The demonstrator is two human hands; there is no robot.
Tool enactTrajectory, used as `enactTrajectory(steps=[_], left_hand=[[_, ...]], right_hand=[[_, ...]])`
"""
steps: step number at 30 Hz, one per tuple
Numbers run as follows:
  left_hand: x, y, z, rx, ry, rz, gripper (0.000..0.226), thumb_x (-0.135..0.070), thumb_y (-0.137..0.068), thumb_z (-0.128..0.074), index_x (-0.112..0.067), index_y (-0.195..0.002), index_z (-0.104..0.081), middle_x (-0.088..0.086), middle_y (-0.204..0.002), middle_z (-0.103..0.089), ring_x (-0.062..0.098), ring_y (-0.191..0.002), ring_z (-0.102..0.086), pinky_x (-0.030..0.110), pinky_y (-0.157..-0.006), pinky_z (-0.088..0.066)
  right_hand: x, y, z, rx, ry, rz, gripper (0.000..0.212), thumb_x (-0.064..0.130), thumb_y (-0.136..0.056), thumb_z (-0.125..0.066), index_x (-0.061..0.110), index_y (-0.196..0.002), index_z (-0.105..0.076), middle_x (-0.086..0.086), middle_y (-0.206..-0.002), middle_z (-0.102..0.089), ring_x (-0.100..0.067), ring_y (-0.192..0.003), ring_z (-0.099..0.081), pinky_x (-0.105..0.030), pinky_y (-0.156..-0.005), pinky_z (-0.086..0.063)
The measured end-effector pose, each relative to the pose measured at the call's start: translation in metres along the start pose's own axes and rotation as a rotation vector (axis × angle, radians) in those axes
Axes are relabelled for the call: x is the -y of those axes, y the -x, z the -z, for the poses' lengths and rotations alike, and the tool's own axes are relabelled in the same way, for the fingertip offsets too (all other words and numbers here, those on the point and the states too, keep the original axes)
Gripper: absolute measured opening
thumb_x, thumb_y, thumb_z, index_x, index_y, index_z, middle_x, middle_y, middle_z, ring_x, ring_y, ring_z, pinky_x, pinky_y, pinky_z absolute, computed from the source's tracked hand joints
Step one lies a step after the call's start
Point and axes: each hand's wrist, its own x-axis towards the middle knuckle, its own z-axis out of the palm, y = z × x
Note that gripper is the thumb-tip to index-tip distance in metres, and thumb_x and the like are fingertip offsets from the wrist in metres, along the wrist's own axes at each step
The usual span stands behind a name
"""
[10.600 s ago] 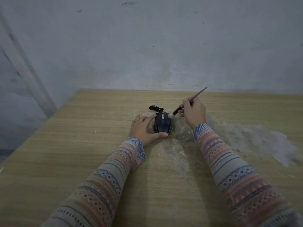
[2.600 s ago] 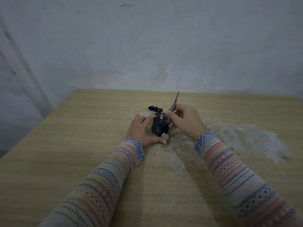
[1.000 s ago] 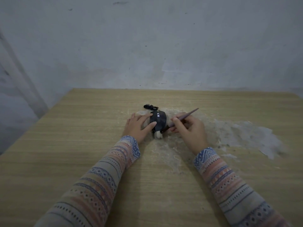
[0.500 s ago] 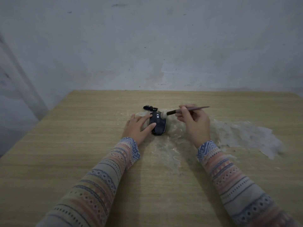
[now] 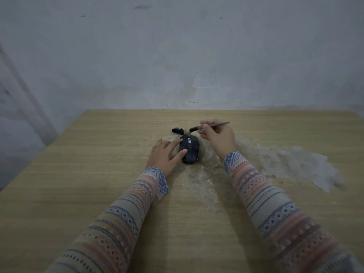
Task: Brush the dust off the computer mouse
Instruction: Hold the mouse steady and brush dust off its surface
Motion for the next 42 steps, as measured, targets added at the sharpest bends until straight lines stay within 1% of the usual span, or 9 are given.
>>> enactTrajectory(steps=[5, 9, 12, 16, 19, 24, 30, 37, 42], left_hand=[[0.000, 0.001, 0.000, -0.007, 0.009, 0.000, 0.049, -0.058, -0.091, -0.043, -0.044, -0.138, -0.040, 0.003, -0.149, -0.040, 0.027, -0.147, -0.009, 0.048, -0.118, -0.012], [0.000, 0.001, 0.000, -0.003, 0.005, 0.001, 0.050, -0.058, -0.091, -0.042, -0.043, -0.139, -0.039, 0.003, -0.149, -0.040, 0.028, -0.147, -0.009, 0.048, -0.118, -0.012], [0.000, 0.000, 0.000, 0.003, -0.003, 0.001, 0.050, -0.058, -0.091, -0.042, -0.043, -0.138, -0.039, 0.004, -0.149, -0.040, 0.028, -0.147, -0.009, 0.048, -0.118, -0.012], [0.000, 0.000, -0.001, -0.001, 0.003, 0.001, 0.049, -0.058, -0.091, -0.043, -0.043, -0.138, -0.040, 0.004, -0.148, -0.041, 0.028, -0.147, -0.009, 0.048, -0.118, -0.012], [0.000, 0.000, -0.001, -0.005, 0.002, 0.013, 0.052, -0.058, -0.091, -0.043, -0.041, -0.140, -0.039, 0.004, -0.149, -0.040, 0.027, -0.147, -0.009, 0.047, -0.118, -0.012], [-0.002, 0.001, 0.000, 0.006, -0.016, 0.058, 0.083, -0.070, -0.081, -0.047, -0.023, -0.147, -0.029, 0.004, -0.156, -0.027, 0.023, -0.148, -0.007, 0.044, -0.119, -0.012], [-0.006, 0.006, 0.003, 0.033, -0.040, 0.079, 0.107, -0.077, -0.064, -0.061, -0.019, -0.148, -0.028, 0.005, -0.158, -0.023, 0.021, -0.148, -0.005, 0.045, -0.119, -0.013], [-0.001, 0.003, 0.002, 0.038, -0.094, 0.064, 0.121, -0.080, -0.051, -0.067, -0.017, -0.147, -0.030, 0.007, -0.156, -0.026, 0.025, -0.147, -0.007, 0.043, -0.118, -0.016], [0.001, -0.001, 0.000, 0.041, -0.127, 0.058, 0.121, -0.082, -0.049, -0.065, -0.017, -0.146, -0.032, 0.006, -0.153, -0.032, 0.028, -0.147, -0.011, 0.043, -0.118, -0.017]], right_hand=[[0.002, -0.006, -0.005, -0.068, 0.251, 0.096, 0.019, 0.005, -0.093, -0.057, 0.019, -0.088, -0.069, -0.003, -0.088, -0.073, 0.001, -0.073, -0.068, -0.015, -0.073, -0.055], [0.009, -0.009, -0.008, 0.056, 0.193, 0.087, 0.012, 0.006, -0.094, -0.058, 0.015, -0.093, -0.066, -0.007, -0.091, -0.073, -0.019, -0.086, -0.074, -0.031, -0.081, -0.060], [0.011, -0.011, -0.008, 0.016, 0.352, 0.141, 0.014, 0.008, -0.094, -0.057, 0.018, -0.088, -0.066, -0.003, -0.093, -0.072, -0.016, -0.089, -0.070, -0.028, -0.085, -0.057], [0.012, -0.009, -0.005, 0.026, 0.251, 0.114, 0.017, 0.007, -0.094, -0.057, 0.020, -0.087, -0.064, -0.004, -0.089, -0.072, -0.014, -0.082, -0.071, -0.023, -0.075, -0.058], [0.010, -0.009, 0.004, -0.046, 0.270, 0.131, 0.019, 0.006, -0.094, -0.055, 0.020, -0.086, -0.064, 0.002, -0.085, -0.068, -0.001, -0.074, -0.069, -0.013, -0.067, -0.054], [0.009, -0.002, 0.016, 0.057, -0.111, 0.033, 0.013, 0.004, -0.093, -0.057, 0.013, -0.089, -0.065, -0.008, -0.077, -0.074, -0.018, -0.070, -0.072, -0.027, -0.067, -0.061], [0.003, 0.008, 0.027, -0.082, 0.040, 0.190, 0.024, 0.007, -0.093, -0.058, 0.027, -0.082, -0.066, 0.001, -0.085, -0.073, -0.012, -0.083, -0.074, -0.028, -0.078, -0.061], [0.006, 0.035, 0.015, 0.134, 0.218, 0.372, 0.017, 0.018, -0.095, -0.054, 0.032, -0.096, -0.064, 0.009, -0.096, -0.072, -0.003, -0.091, -0.070, -0.025, -0.081, -0.059], [0.009, 0.032, 0.005, 0.174, 0.375, 0.322, 0.017, 0.016, -0.097, -0.052, 0.027, -0.095, -0.064, 0.000, -0.097, -0.073, -0.014, -0.093, -0.070, -0.036, -0.086, -0.058]])
